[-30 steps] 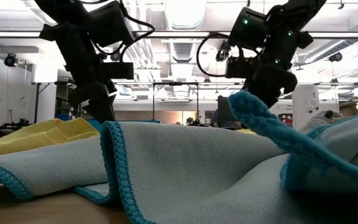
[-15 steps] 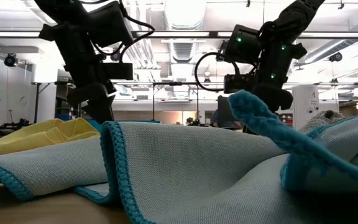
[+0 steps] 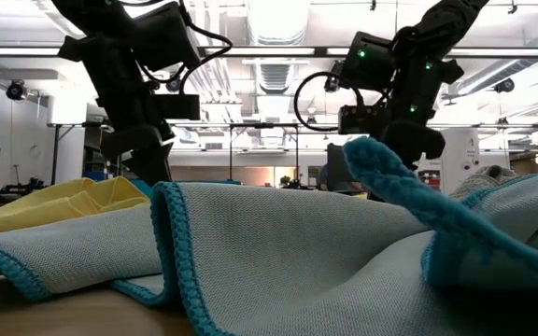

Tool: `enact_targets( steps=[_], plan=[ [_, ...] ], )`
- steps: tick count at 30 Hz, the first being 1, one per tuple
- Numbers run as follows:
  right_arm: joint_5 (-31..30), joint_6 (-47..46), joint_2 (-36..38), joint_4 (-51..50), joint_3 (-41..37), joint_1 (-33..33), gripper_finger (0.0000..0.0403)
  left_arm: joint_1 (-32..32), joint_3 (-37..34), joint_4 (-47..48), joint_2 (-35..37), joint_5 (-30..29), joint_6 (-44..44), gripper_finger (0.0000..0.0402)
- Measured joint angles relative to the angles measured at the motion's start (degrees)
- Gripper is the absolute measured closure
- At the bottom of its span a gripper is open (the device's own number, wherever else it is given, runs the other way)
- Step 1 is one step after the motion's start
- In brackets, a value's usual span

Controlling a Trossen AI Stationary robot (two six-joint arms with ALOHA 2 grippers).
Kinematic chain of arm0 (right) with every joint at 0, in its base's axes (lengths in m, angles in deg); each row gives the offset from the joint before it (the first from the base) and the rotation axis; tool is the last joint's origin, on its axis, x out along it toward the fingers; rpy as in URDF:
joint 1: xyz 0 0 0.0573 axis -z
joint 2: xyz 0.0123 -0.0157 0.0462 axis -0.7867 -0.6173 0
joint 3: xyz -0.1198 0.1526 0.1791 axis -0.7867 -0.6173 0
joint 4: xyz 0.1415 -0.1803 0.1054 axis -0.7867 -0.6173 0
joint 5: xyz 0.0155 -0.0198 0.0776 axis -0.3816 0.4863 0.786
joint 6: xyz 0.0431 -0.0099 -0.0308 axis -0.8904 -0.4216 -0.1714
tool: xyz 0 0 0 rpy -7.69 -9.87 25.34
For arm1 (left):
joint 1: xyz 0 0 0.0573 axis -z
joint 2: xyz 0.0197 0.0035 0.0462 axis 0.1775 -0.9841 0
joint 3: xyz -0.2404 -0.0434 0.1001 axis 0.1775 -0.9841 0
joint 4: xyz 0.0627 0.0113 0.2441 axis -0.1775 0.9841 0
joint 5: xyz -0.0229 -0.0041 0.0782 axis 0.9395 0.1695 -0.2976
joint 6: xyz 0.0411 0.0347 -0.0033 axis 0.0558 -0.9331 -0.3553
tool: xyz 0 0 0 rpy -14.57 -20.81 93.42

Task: Fold microfiber towels
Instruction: Fold the green microfiber towel

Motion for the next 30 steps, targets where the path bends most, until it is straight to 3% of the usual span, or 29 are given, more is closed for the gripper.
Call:
enact_targets(
  steps=[10, 18, 30],
  plan=[
    [-4.93, -0.32, 1.55, -0.73, 0.08, 0.02, 0.0394, -0.02, 0.0, -0.08, 0.0, -2.64, 0.26, 0.0402],
    [-5.12, -0.89, 1.55, -0.5, 0.08, 0.0, 0.0387, -0.02, 0.0, -0.32, 0.0, -2.62, 1.62, 0.04],
    [-6.54, -1.27, 5.82, -2.23, 0.1, 0.02, 0.0302, 0.09, 2.12, -1.47, 0.2, -0.85, 1.5, 0.0288]
  ],
)
